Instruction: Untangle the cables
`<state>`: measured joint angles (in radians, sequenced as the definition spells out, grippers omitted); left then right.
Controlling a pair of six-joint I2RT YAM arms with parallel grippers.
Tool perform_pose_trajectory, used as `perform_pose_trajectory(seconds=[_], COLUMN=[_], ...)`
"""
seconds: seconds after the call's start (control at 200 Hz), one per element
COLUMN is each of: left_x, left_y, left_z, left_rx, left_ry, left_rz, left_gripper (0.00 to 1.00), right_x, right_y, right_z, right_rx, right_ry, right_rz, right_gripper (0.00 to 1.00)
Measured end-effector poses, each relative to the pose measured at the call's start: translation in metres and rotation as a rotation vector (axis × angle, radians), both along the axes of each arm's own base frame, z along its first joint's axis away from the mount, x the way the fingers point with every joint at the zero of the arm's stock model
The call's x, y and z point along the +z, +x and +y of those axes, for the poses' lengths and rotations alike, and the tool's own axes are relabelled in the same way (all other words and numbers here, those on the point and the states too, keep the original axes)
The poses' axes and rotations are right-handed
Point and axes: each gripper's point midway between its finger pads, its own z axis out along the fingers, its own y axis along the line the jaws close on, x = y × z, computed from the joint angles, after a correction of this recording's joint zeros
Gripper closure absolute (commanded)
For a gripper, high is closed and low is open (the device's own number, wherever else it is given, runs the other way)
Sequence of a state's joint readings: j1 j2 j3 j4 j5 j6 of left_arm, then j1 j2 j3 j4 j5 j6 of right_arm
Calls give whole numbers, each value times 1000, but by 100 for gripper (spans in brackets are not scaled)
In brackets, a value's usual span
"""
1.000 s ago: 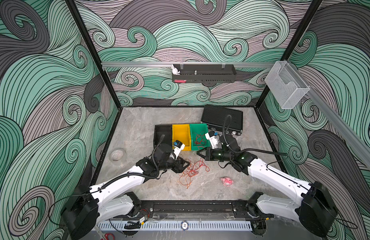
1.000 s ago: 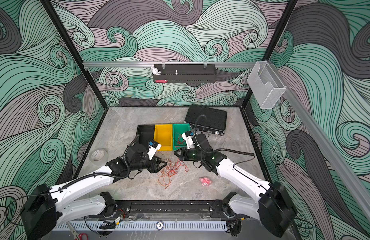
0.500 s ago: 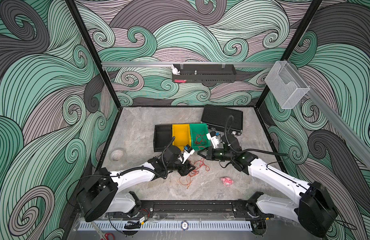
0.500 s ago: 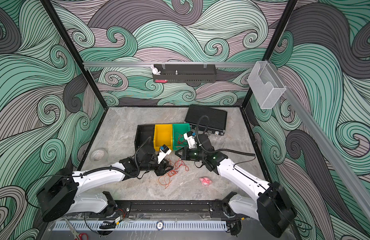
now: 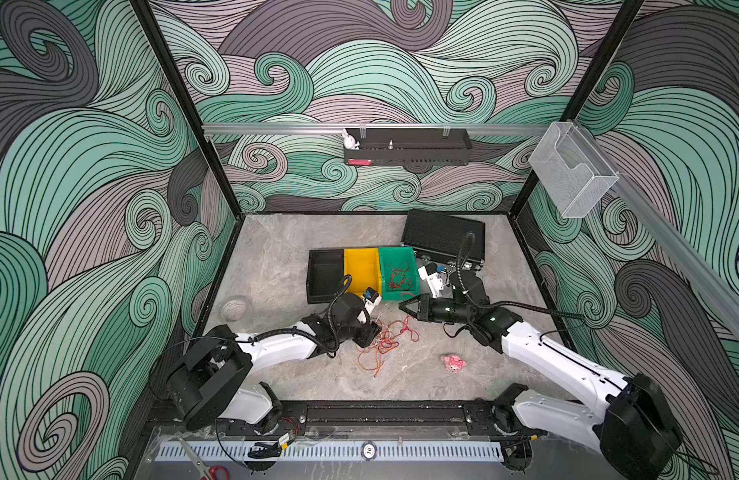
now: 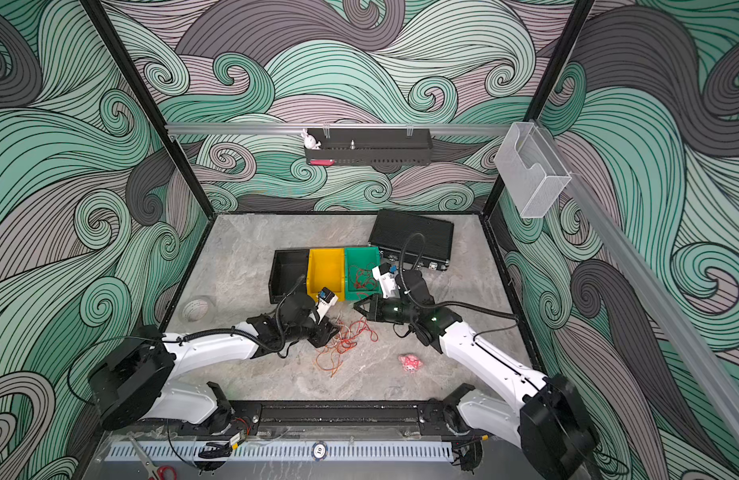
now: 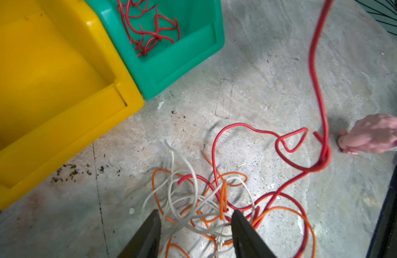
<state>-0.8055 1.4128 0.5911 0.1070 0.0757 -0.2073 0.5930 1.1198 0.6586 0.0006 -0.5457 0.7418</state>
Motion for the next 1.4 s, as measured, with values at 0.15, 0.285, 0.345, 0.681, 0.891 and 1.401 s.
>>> perform_pose_trajectory(seconds=[0.15, 0.285, 0.345, 0.681, 0.891, 1.401], left_x=[-23, -35, -37, -34, -12, 17], left_y=[1, -2, -3, -3, 2, 18], left_z=[6, 7, 6, 4, 9, 44], left_rx=[40, 55, 55, 59, 79, 223], left_ry=[32, 35, 28, 2, -22, -37], left_rz=[69, 121, 138, 172, 126, 45], left_gripper=[46, 55, 64, 99, 98, 96], right_x=[1, -7, -9, -6, -6, -1], right_y=[-2, -6, -7, -7, 2, 28], right_z=[0, -1, -2, -10, -37, -140], right_rx=[8, 10, 9, -13, -118, -494], right_ry=[9, 3, 0, -10, -97, -323], right_rz=[-2, 14, 18, -4, -51, -105], right_gripper=[96, 96, 96, 96, 97, 98])
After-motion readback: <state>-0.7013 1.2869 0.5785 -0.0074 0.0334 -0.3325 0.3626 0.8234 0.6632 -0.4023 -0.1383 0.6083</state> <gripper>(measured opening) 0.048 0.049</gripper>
